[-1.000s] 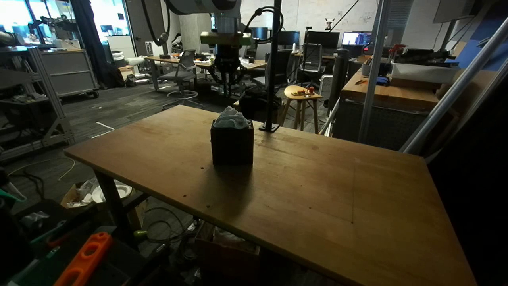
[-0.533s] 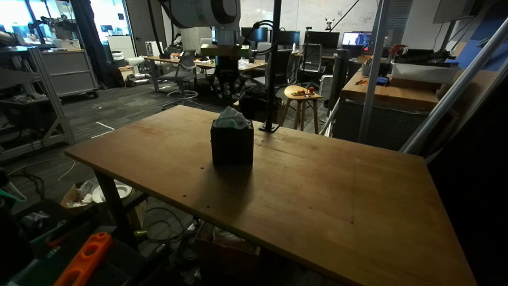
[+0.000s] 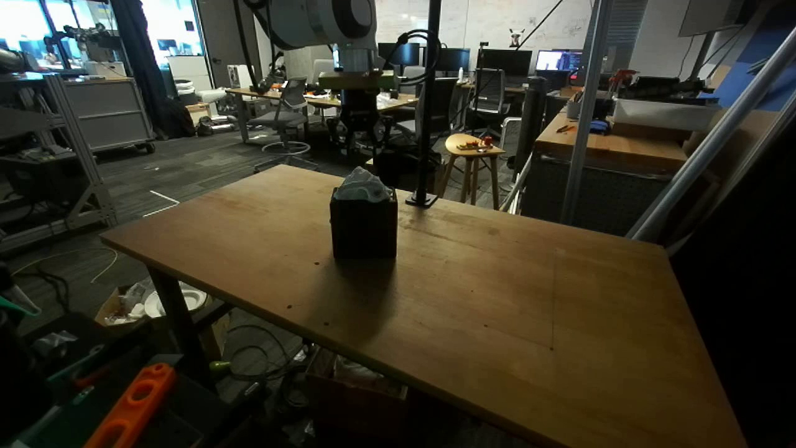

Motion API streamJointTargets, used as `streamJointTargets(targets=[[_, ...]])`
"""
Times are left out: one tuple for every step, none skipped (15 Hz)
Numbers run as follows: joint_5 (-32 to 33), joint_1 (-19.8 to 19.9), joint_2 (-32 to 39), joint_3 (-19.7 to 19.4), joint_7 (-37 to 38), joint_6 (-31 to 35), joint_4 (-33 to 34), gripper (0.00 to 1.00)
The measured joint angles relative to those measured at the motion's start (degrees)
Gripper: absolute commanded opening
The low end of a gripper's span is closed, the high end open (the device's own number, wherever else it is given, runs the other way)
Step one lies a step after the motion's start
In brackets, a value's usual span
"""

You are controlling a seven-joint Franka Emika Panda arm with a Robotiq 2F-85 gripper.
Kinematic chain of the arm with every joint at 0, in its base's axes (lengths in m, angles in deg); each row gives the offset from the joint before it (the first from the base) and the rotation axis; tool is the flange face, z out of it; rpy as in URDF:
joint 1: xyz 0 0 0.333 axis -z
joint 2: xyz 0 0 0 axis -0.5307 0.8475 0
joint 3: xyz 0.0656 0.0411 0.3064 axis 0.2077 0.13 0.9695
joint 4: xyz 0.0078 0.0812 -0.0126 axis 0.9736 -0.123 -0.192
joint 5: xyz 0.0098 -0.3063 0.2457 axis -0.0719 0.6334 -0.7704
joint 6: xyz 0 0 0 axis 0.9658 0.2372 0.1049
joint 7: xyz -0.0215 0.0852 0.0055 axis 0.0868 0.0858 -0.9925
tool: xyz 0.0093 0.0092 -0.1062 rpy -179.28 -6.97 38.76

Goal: Put the towel inside the box

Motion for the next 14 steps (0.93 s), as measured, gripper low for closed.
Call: streamJointTargets(targets=[[0.0,0.0,0.1,0.1,0.0,0.0,0.0,0.54],[0.0,-0.1,0.3,0.2,0.0,0.0,0.0,0.54],[0.0,-0.1,0.5,0.3,0.0,0.0,0.0,0.54],[0.0,-0.1,0.7,0.3,0.0,0.1,0.0,0.53],[0.0,-0.1,1.0,0.3,0.0,0.1,-0.2,0.53],[0.0,-0.1,1.2,0.3,0.0,0.2,-0.4,0.53],[0.0,-0.1,1.5,0.2,0.0,0.2,-0.6,0.44],[0.1,0.0,1.7,0.1,0.0,0.2,-0.7,0.28],[0.1,0.0,2.0,0.0,0.0,0.3,-0.8,0.21],[0.1,0.1,2.2,0.0,0.0,0.3,-0.9,0.12],[0.1,0.2,2.3,-0.1,0.0,0.3,-1.1,0.10],[0.1,0.3,2.3,-0.2,0.0,0.4,-1.3,0.09],[0.1,0.4,2.3,-0.2,0.0,0.5,-1.4,0.06],[0.1,0.5,2.3,-0.2,0.0,0.6,-1.5,0.06]])
